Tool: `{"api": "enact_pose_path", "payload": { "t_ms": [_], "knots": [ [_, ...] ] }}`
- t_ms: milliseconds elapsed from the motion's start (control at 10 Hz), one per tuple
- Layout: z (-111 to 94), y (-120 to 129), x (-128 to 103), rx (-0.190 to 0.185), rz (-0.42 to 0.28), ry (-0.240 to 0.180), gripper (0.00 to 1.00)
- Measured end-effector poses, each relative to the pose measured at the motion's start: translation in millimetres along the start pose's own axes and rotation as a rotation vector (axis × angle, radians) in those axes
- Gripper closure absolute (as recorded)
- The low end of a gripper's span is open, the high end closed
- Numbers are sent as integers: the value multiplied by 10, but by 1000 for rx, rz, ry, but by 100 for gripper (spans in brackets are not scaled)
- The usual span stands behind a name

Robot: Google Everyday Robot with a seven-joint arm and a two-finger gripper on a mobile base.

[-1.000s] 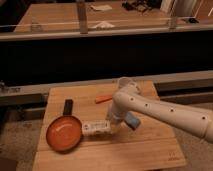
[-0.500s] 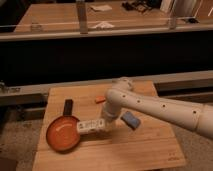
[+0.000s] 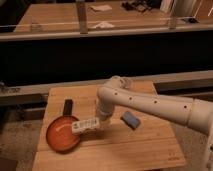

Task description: Place the bottle in the ceramic bowl

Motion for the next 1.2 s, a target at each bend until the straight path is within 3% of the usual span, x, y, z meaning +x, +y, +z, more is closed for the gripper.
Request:
{"api": "enact_pose_path", "payload": {
  "t_ms": [200,700,1200],
  "knots": [
    [45,-100,-241,-10,-41,11,100],
    [123,-276,-582,-17,-105,42,100],
    [190,-339,-760,-31,-162,76,100]
  ]
}}
